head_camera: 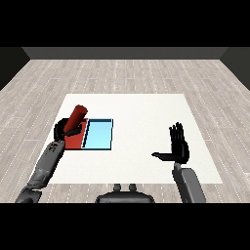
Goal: Pick the red can and put it in the red box
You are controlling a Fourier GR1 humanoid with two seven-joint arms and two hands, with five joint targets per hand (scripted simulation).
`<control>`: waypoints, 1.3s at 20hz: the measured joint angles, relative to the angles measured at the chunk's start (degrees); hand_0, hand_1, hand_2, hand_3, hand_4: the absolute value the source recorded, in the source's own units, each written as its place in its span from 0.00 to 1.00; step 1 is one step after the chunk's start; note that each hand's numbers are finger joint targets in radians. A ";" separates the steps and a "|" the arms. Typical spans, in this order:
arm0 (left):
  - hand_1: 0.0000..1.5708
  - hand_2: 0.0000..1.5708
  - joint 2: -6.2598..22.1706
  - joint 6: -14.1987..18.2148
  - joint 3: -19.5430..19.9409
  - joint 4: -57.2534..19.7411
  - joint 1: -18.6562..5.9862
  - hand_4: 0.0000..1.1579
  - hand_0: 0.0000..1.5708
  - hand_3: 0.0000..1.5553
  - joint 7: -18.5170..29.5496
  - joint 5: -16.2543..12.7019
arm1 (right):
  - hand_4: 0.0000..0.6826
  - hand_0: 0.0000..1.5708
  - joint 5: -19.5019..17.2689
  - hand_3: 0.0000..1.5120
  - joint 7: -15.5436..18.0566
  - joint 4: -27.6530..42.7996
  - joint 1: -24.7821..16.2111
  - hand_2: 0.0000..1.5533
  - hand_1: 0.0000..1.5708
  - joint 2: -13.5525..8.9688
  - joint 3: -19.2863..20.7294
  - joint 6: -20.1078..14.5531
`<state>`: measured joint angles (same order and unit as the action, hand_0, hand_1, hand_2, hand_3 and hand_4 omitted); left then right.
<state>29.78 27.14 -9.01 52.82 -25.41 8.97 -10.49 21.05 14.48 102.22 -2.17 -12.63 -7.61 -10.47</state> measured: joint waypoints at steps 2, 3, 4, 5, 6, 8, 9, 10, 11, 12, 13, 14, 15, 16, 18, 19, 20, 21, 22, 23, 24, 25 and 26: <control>1.00 0.97 1.28 -0.64 0.04 -5.76 -1.35 0.87 1.00 0.91 -1.67 1.32 | 0.00 0.00 -0.19 0.00 1.01 -1.39 0.11 0.00 0.00 0.61 -0.08 0.28; 0.96 0.91 1.49 -0.99 -0.10 -9.03 -1.98 0.84 0.96 0.88 -2.09 2.04 | 0.00 0.00 -0.16 0.00 1.33 -1.62 0.02 0.00 0.00 0.73 0.03 0.40; 0.78 0.73 1.66 -1.18 -0.11 -12.22 -2.56 0.80 0.78 0.69 -2.66 2.62 | 0.00 0.00 0.01 0.00 1.74 -2.40 0.50 0.00 0.00 1.03 0.20 0.61; 0.60 0.54 1.61 -1.38 -0.37 -15.56 -3.70 0.77 0.60 0.43 -3.24 3.46 | 0.00 0.00 -0.06 0.00 2.22 -2.75 0.29 0.00 0.00 1.22 0.19 0.74; 0.68 0.62 1.78 -1.68 -0.43 -18.66 -4.29 0.71 0.68 0.40 -3.47 4.08 | 0.00 0.00 0.22 0.00 2.32 -3.58 0.92 0.00 0.00 1.13 0.60 1.10; 0.00 0.00 1.76 -2.50 -0.64 -24.58 -6.53 0.62 0.00 0.00 -4.63 5.28 | 0.00 0.00 0.00 0.00 2.51 -4.87 1.74 0.00 0.00 1.03 1.14 1.06; 0.00 0.21 1.32 -2.66 -0.69 -27.22 -6.99 0.61 0.00 0.00 -4.58 5.73 | 0.00 0.00 -0.28 0.00 3.22 -6.13 1.96 0.00 0.00 1.22 1.11 1.33; 0.61 0.58 0.64 -2.61 -0.81 -29.76 -7.71 0.63 0.61 0.00 -4.91 6.22 | 0.00 0.00 -0.54 0.00 3.85 -7.43 2.60 0.00 0.00 1.54 1.10 1.42; 0.59 0.56 0.06 -2.91 -0.98 -31.98 -8.31 0.62 0.59 0.00 -4.90 6.70 | 0.00 0.00 -0.82 0.00 4.16 -8.47 3.54 0.00 0.00 1.90 1.21 1.13; 0.71 0.66 -0.39 -3.35 -0.82 -34.15 -8.54 0.56 0.71 0.00 -4.58 6.83 | 0.00 0.00 -0.97 0.00 3.96 -8.83 4.10 0.00 0.00 1.98 1.21 0.98; 0.56 0.59 -0.68 -4.19 -0.88 -36.04 -9.09 0.45 0.56 0.50 -4.30 7.16 | 0.00 0.00 -1.20 0.00 4.72 -9.99 4.56 0.00 0.00 2.29 1.31 1.05; 0.16 0.36 -0.99 -5.15 -0.72 -37.64 -9.36 0.55 0.16 0.32 -3.19 7.28 | 0.00 0.00 -1.57 0.00 4.73 -10.28 4.85 0.00 0.00 2.59 1.05 0.78; 0.00 0.00 -1.19 -6.59 -0.99 -39.07 -9.98 0.48 0.00 0.00 -2.92 7.72 | 0.00 0.00 -1.66 0.00 5.08 -11.16 5.28 0.00 0.00 2.91 1.10 0.76; 0.00 0.00 -1.46 -7.95 -1.45 -40.51 -10.47 0.17 0.00 0.00 -2.94 8.31 | 0.00 0.00 -1.71 0.00 5.29 -11.61 5.58 0.00 0.00 2.81 1.35 0.89; 0.00 0.00 -1.47 -10.19 -2.74 -43.19 -11.50 0.00 0.00 0.00 -3.44 9.93 | 0.00 0.00 -1.76 0.00 6.09 -12.79 6.40 0.00 0.00 3.13 1.50 1.26; 0.00 0.00 -1.23 -10.81 -2.72 -44.42 -11.97 0.00 0.00 0.00 -3.22 10.20 | 0.00 0.00 -1.77 0.00 6.70 -13.33 6.53 0.00 0.00 3.45 1.54 1.44; 0.00 0.00 -1.04 -10.92 -2.61 -45.56 -12.73 0.00 0.00 0.00 -3.31 10.40 | 0.00 0.00 -1.57 0.00 7.09 -13.62 6.74 0.00 0.00 3.55 1.74 1.80; 0.00 0.00 -1.03 -10.54 -1.94 -46.25 -13.00 0.00 0.00 0.00 -2.69 10.03 | 0.00 0.00 -1.36 0.00 7.50 -14.04 6.64 0.00 0.00 3.50 2.08 2.20; 0.00 0.00 -0.89 -10.24 -0.88 -46.34 -12.88 0.00 0.00 0.00 -1.28 9.17 | 0.00 0.00 -1.41 0.00 7.68 -14.27 6.82 0.00 0.00 3.62 2.03 2.34; 0.00 0.00 -0.92 -10.31 0.57 -45.80 -13.15 0.00 0.00 0.00 0.08 7.84 | 0.00 0.00 -1.22 0.00 7.51 -14.34 7.03 0.00 0.00 3.41 2.20 2.67; 0.00 0.00 -0.84 -10.52 2.47 -44.88 -12.99 0.00 0.00 0.00 2.13 6.00 | 0.00 0.00 -1.07 0.00 7.79 -14.41 6.96 0.00 0.00 3.28 2.35 3.05; 0.00 0.00 -1.16 -11.14 4.62 -43.37 -13.19 0.00 0.00 0.00 4.61 3.85 | 0.00 0.00 -0.97 0.00 7.92 -14.43 6.83 0.00 0.00 3.28 2.25 3.40; 0.65 0.61 -1.33 -11.90 6.70 -41.95 -13.33 0.00 0.65 0.00 7.00 1.77 | 0.00 0.00 -0.66 0.00 7.93 -14.20 6.72 0.00 0.00 3.37 2.28 3.64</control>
<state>28.44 15.24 -2.31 10.87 -38.74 15.97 -8.72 20.39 22.41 88.02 4.54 -9.27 -5.33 -6.83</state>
